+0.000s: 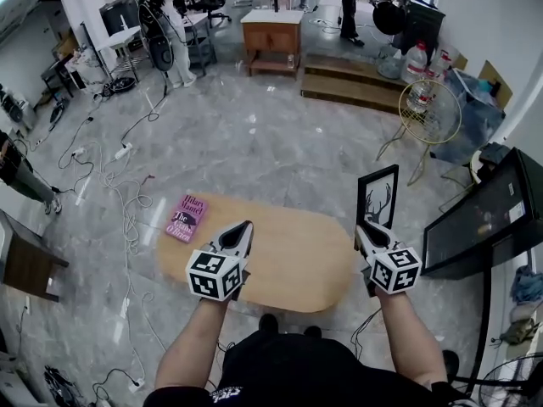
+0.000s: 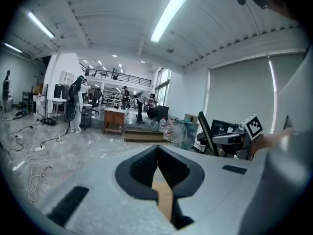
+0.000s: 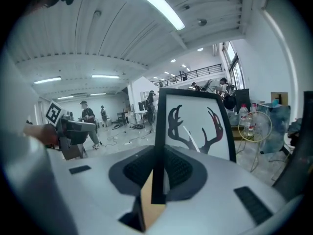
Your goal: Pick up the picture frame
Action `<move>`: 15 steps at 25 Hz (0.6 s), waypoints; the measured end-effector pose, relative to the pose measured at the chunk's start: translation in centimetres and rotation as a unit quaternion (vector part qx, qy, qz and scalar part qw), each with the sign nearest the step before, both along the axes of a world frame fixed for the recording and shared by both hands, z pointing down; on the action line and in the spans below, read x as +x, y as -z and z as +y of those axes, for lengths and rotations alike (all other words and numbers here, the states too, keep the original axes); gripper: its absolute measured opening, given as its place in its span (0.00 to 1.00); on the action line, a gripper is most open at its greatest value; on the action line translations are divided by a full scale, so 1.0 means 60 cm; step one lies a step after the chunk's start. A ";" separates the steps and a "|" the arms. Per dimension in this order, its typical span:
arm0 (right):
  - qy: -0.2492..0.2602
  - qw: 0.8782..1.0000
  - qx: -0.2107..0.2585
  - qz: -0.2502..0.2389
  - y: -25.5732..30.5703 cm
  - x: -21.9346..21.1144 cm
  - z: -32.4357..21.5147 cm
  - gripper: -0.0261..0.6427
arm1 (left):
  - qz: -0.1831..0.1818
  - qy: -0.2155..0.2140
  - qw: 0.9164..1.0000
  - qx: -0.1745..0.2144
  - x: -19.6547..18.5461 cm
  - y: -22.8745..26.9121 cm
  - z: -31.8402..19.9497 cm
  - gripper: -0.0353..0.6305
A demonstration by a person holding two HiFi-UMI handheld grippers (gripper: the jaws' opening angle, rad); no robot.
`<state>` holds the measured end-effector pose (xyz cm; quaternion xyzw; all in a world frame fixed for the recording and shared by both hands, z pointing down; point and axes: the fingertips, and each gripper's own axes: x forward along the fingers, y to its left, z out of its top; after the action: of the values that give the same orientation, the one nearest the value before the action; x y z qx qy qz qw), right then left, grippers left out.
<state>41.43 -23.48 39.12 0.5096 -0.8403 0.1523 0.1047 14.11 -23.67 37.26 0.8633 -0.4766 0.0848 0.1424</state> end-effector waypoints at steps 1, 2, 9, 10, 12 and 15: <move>-0.001 1.000 0.009 -0.002 0.016 0.009 -0.006 0.14 | 0.000 0.001 1.000 0.005 0.003 0.008 -0.008 0.07; -0.002 1.000 0.017 -0.005 0.032 0.016 -0.011 0.14 | 0.000 0.003 1.000 0.010 0.006 0.017 -0.016 0.07; 0.011 0.997 0.066 -0.034 0.139 0.005 -0.043 0.14 | -0.025 0.001 0.997 0.068 0.002 0.096 -0.054 0.07; 0.013 0.997 0.072 -0.039 0.152 0.001 -0.045 0.14 | -0.025 0.002 0.997 0.075 -0.001 0.107 -0.057 0.07; 0.017 0.995 0.086 -0.047 0.176 -0.007 -0.049 0.14 | -0.024 0.008 0.996 0.089 -0.008 0.128 -0.062 0.07; 0.018 0.993 0.110 -0.049 0.203 -0.014 -0.047 0.14 | -0.018 0.024 0.994 0.105 -0.023 0.150 -0.072 0.07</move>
<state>40.57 -26.29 26.97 0.4943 -0.8653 0.0823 0.0094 12.75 -27.99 28.23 0.8603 -0.5058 0.0466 0.0441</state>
